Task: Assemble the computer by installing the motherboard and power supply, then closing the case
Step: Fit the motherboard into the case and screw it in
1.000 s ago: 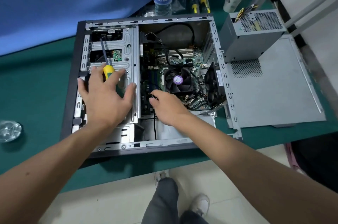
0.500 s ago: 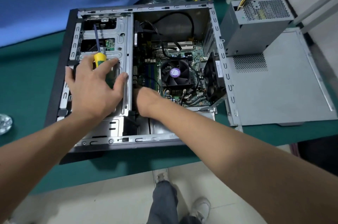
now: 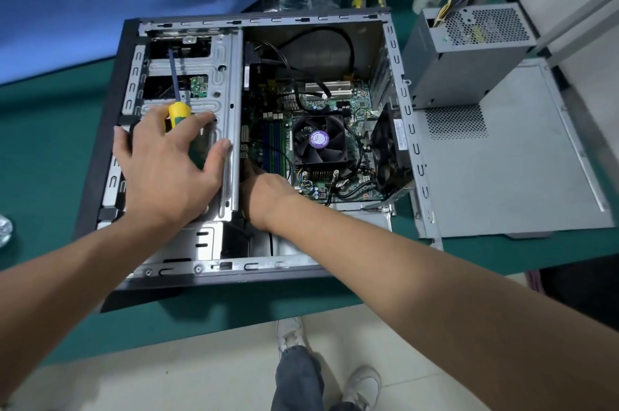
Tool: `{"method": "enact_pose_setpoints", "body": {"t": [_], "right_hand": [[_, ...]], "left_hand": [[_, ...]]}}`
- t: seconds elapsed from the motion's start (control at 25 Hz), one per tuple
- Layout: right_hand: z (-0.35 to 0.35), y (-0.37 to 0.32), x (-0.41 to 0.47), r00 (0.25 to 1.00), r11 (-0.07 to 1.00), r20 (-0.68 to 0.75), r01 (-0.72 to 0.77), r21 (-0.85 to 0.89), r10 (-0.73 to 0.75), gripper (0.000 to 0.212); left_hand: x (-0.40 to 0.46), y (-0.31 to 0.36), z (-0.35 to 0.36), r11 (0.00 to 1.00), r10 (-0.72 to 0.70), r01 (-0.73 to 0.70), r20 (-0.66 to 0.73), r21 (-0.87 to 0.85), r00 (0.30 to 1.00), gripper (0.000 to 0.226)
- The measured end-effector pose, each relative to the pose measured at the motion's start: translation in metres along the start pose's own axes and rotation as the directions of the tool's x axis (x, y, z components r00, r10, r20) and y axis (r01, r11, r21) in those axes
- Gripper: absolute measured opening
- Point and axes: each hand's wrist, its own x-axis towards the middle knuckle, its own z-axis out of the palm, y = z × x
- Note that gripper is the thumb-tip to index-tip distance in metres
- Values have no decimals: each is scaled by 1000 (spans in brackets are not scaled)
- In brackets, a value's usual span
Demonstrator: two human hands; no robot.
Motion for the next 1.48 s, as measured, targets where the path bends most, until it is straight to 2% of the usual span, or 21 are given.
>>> {"method": "enact_pose_setpoints", "body": {"t": [0.08, 0.2, 0.28, 0.36, 0.48, 0.52, 0.6, 0.8, 0.88, 1.0, 1.08, 1.2, 1.32, 1.48], "right_hand": [[-3, 2, 1, 1000, 1000, -20, -14, 22, 14, 42], [-9, 11, 0, 985, 973, -90, -125, 192, 145, 38], [-12, 9, -2, 974, 951, -129, -146, 274, 186, 36], [-13, 3, -3, 962, 962, -221, -106, 250, 163, 35], [-13, 7, 1, 899, 988, -414, -110, 105, 145, 35], [-12, 9, 3, 904, 985, -394, -133, 112, 167, 35], [-9, 9, 5, 947, 970, -249, -164, 177, 205, 35], [-6, 4, 5, 996, 981, -38, -67, 183, 75, 37], [-7, 7, 4, 997, 975, -40, -53, 215, 63, 41], [-6, 9, 6, 985, 959, -147, -44, 282, 88, 53], [-4, 11, 12, 990, 986, -133, -28, 162, 50, 60], [-2, 15, 14, 996, 1000, -85, 7, -24, -9, 56], [-1, 12, 7, 992, 1000, -127, 5, -23, -8, 56], [-5, 11, 4, 995, 1000, -102, 12, -15, -13, 67]], "left_hand": [[0, 0, -1, 1000, -1, 1, 2, -6, 1000, 56], [2, 1, -1, 1000, 1, -1, 7, -7, 1000, 56], [2, 1, -1, 1000, -5, 5, 4, -10, 1000, 56], [0, 2, 0, 1000, -9, 9, 3, -11, 1000, 56], [1, 1, -1, 1000, -9, 9, 8, -14, 1000, 56], [1, 1, -1, 1000, -9, 9, 6, -12, 1000, 56], [2, 1, -1, 1000, -9, 9, 6, -12, 1000, 56], [1, 1, -1, 1000, -8, 8, 1, -16, 1000, 55], [1, 1, -1, 1000, -3, 3, -1, -18, 1000, 53], [1, 1, -1, 1000, -7, 7, -3, -25, 1000, 52], [0, 1, 0, 1000, -2, 2, -9, -29, 1000, 48], [1, 1, -1, 1000, -1, 0, -7, -24, 1000, 51], [0, 2, -1, 1000, -14, 14, 7, -15, 1000, 56], [1, 3, -2, 1000, -17, 17, 3, -24, 1000, 56]]}}
